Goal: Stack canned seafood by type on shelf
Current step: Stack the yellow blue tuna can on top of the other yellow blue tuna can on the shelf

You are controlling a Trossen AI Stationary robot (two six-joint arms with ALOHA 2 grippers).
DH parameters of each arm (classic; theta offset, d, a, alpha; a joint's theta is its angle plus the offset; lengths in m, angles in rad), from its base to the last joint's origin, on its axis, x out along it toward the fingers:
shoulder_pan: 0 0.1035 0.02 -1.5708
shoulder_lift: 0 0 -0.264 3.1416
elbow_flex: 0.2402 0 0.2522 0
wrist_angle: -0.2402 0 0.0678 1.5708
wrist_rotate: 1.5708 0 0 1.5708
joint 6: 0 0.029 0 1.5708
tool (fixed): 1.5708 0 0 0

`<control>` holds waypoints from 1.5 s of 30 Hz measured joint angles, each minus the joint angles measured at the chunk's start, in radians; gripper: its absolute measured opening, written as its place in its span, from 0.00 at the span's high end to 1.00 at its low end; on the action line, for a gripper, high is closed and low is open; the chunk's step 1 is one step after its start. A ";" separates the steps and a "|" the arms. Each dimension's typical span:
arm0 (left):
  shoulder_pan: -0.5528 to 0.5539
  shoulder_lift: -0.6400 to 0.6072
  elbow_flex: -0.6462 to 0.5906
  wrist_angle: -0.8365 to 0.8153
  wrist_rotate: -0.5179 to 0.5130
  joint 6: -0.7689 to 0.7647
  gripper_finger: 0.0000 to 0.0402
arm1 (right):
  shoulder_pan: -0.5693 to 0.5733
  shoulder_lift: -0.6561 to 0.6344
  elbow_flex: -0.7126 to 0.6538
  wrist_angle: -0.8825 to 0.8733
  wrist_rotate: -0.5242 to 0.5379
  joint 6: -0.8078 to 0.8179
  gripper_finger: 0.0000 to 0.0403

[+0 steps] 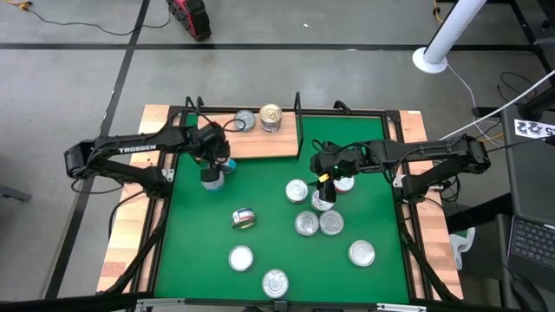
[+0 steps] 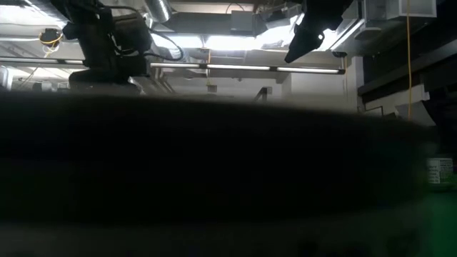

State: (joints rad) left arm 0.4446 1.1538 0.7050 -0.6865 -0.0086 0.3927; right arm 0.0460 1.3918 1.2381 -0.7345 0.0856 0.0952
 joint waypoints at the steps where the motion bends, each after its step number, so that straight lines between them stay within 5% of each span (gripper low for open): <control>1: 0.000 0.000 -0.005 0.002 0.000 -0.001 0.34 | 0.000 0.000 0.000 0.000 0.000 -0.007 0.35; 15: 0.000 0.001 -0.033 0.021 0.000 -0.011 0.38 | 0.000 -0.051 -0.028 -0.175 0.000 -0.103 0.35; 28: 0.000 0.001 -0.033 0.034 0.000 -0.043 0.68 | 0.000 -0.063 -0.301 0.175 0.000 -0.067 0.35; 35: 0.000 0.001 0.010 0.053 0.001 -0.084 0.67 | 0.000 -0.063 -0.411 0.400 0.000 -0.058 0.35; 45: 0.008 0.001 0.098 0.138 0.007 -0.285 0.67 | 0.000 -0.063 -0.424 0.449 0.000 -0.036 0.35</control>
State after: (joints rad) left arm 0.4523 1.1546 0.8034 -0.5485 -0.0015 0.1078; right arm 0.0460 1.3285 0.8143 -0.2857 0.0856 0.0589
